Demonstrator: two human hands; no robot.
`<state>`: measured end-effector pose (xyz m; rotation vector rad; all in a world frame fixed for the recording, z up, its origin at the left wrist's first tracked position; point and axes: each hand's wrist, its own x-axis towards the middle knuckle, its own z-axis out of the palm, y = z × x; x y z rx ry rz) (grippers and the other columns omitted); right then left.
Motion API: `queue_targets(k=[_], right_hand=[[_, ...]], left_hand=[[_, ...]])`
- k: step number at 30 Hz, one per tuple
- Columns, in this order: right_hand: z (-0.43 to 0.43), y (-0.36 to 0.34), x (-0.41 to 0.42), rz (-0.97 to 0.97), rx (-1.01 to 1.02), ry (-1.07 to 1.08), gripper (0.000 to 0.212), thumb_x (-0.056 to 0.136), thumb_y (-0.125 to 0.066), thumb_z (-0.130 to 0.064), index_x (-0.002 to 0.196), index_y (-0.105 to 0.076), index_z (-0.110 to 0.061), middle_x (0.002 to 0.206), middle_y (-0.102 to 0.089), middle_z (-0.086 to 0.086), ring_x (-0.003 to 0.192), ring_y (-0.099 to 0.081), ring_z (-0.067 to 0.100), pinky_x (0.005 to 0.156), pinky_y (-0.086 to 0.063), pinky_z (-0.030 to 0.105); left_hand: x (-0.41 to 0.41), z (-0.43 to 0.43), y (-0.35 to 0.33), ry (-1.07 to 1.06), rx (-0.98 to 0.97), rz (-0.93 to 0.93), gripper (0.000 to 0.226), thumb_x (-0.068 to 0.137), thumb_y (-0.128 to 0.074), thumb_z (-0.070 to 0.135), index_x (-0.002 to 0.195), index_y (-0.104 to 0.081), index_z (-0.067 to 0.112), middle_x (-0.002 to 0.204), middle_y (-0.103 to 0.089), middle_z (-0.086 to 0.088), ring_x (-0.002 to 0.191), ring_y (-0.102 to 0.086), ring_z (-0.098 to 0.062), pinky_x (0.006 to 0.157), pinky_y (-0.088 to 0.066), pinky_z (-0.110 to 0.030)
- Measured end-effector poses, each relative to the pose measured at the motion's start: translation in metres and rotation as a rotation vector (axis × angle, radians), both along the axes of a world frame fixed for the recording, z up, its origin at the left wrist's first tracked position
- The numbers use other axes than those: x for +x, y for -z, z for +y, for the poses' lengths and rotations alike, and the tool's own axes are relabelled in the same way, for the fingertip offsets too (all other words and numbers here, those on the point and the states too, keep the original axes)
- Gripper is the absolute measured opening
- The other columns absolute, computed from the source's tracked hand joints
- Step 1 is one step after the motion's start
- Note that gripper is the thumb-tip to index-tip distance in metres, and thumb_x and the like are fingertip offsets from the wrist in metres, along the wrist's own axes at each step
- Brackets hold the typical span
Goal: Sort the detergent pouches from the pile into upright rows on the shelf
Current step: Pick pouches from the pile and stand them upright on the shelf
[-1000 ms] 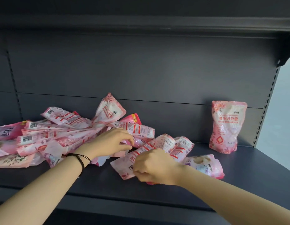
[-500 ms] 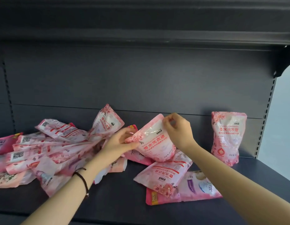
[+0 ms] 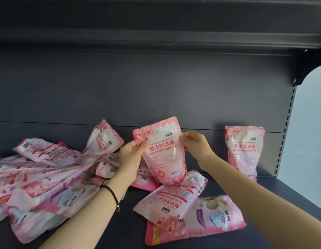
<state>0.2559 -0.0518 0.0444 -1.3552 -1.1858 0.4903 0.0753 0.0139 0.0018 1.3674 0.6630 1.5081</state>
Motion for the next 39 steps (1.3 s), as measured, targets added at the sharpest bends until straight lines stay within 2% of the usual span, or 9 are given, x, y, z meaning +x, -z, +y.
queue_targets(k=[4, 9, 14, 20, 24, 30, 34, 37, 39], right_hand=[[-0.002, -0.004, 0.017, 0.069, 0.048, 0.015, 0.015, 0.097, -0.053, -0.011, 0.086, -0.063, -0.013, 0.094, -0.072, 0.005, 0.096, -0.068, 0.027, 0.091, -0.055, 0.042], [-0.017, -0.016, 0.044, 0.154, 0.135, 0.028, 0.016, 0.099, -0.052, -0.012, 0.086, -0.062, -0.015, 0.087, -0.071, 0.000, 0.085, -0.069, 0.022, 0.082, -0.058, 0.039], [-0.046, -0.024, 0.090, 0.136, 0.178, 0.117, 0.015, 0.098, -0.051, -0.011, 0.086, -0.059, -0.014, 0.084, -0.069, 0.001, 0.080, -0.067, 0.024, 0.077, -0.058, 0.042], [-0.078, -0.013, 0.155, 0.141, 0.118, 0.210, 0.018, 0.098, -0.049, -0.008, 0.085, -0.058, -0.015, 0.087, -0.068, 0.004, 0.082, -0.064, 0.026, 0.086, -0.055, 0.052], [-0.093, 0.002, 0.190, 0.116, 0.091, 0.270, 0.020, 0.097, -0.048, -0.006, 0.083, -0.059, -0.013, 0.091, -0.068, 0.011, 0.084, -0.064, 0.030, 0.087, -0.053, 0.057], [-0.102, 0.021, 0.228, 0.122, 0.024, 0.327, 0.016, 0.094, -0.046, -0.003, 0.087, -0.059, -0.009, 0.096, -0.069, 0.017, 0.093, -0.066, 0.039, 0.084, -0.055, 0.056], [-0.104, 0.031, 0.239, 0.107, 0.002, 0.302, 0.015, 0.094, -0.044, -0.002, 0.091, -0.058, -0.007, 0.099, -0.068, 0.020, 0.092, -0.066, 0.038, 0.085, -0.055, 0.056], [-0.106, 0.027, 0.243, 0.062, 0.032, 0.299, 0.021, 0.089, -0.045, -0.001, 0.102, -0.055, -0.013, 0.099, -0.067, 0.013, 0.095, -0.065, 0.036, 0.087, -0.053, 0.054], [-0.111, 0.018, 0.242, -0.041, 0.094, 0.322, 0.024, 0.089, -0.049, -0.006, 0.108, -0.052, -0.019, 0.098, -0.066, 0.005, 0.093, -0.066, 0.029, 0.080, -0.056, 0.046]], left_hand=[[0.022, -0.005, -0.028, 0.008, 0.082, -0.054, 0.006, 0.087, -0.068, 0.019, 0.087, -0.072, 0.022, 0.085, -0.076, 0.008, 0.081, -0.072, -0.006, 0.061, -0.054, -0.016], [0.055, -0.015, -0.053, -0.006, 0.192, -0.034, 0.011, 0.088, -0.067, 0.021, 0.079, -0.072, 0.026, 0.082, -0.075, 0.007, 0.082, -0.070, -0.010, 0.071, -0.058, -0.026], [0.105, -0.031, -0.062, 0.079, 0.215, -0.010, 0.012, 0.089, -0.066, 0.018, 0.079, -0.072, 0.017, 0.075, -0.074, 0.008, 0.071, -0.070, -0.005, 0.059, -0.054, -0.017], [0.174, -0.050, -0.052, 0.157, 0.169, 0.048, 0.018, 0.089, -0.066, 0.019, 0.073, -0.070, 0.011, 0.071, -0.073, 0.005, 0.066, -0.069, -0.006, 0.056, -0.052, -0.016], [0.213, -0.059, -0.041, 0.188, 0.116, 0.105, 0.028, 0.088, -0.067, 0.022, 0.081, -0.069, -0.004, 0.085, -0.073, -0.015, 0.072, -0.067, -0.018, 0.063, -0.053, -0.024], [0.245, -0.068, -0.025, 0.250, 0.075, 0.219, 0.045, 0.086, -0.069, 0.027, 0.092, -0.062, -0.018, 0.096, -0.065, -0.034, 0.079, -0.058, -0.026, 0.073, -0.047, -0.040], [0.249, -0.069, -0.023, 0.267, 0.124, 0.328, 0.053, 0.084, -0.069, 0.035, 0.088, -0.059, -0.018, 0.089, -0.058, -0.016, 0.080, -0.052, -0.027, 0.074, -0.045, -0.045], [0.243, -0.069, -0.029, 0.213, 0.267, 0.510, 0.054, 0.088, -0.062, 0.040, 0.094, -0.061, -0.014, 0.093, -0.066, -0.028, 0.078, -0.061, -0.038, 0.079, -0.051, -0.057], [0.230, -0.067, -0.035, 0.157, 0.390, 0.694, 0.052, 0.089, -0.055, 0.051, 0.098, -0.066, 0.001, 0.092, -0.070, -0.017, 0.076, -0.063, -0.027, 0.073, -0.053, -0.048]])
